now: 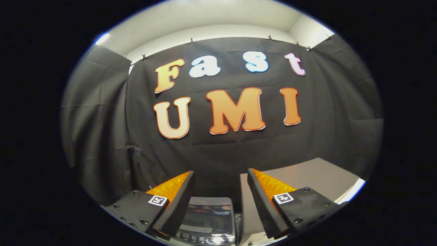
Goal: Put the clothes into the washing machine and then close the washing machine lid.
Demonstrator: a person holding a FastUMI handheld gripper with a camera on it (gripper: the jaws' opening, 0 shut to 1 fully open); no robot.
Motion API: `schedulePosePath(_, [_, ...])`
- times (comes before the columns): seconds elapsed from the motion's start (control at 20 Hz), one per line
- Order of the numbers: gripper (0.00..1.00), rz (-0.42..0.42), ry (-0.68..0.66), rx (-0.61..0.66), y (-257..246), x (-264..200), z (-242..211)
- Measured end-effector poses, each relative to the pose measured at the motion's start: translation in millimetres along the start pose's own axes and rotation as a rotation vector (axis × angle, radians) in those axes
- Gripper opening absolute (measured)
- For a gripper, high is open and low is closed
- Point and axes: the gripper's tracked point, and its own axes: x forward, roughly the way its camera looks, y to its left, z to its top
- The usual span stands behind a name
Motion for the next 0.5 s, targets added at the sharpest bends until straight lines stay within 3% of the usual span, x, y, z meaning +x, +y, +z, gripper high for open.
schedulePosePath(0.5, [0.98, -0.126, -0.039, -0.036, -125, -91, 24])
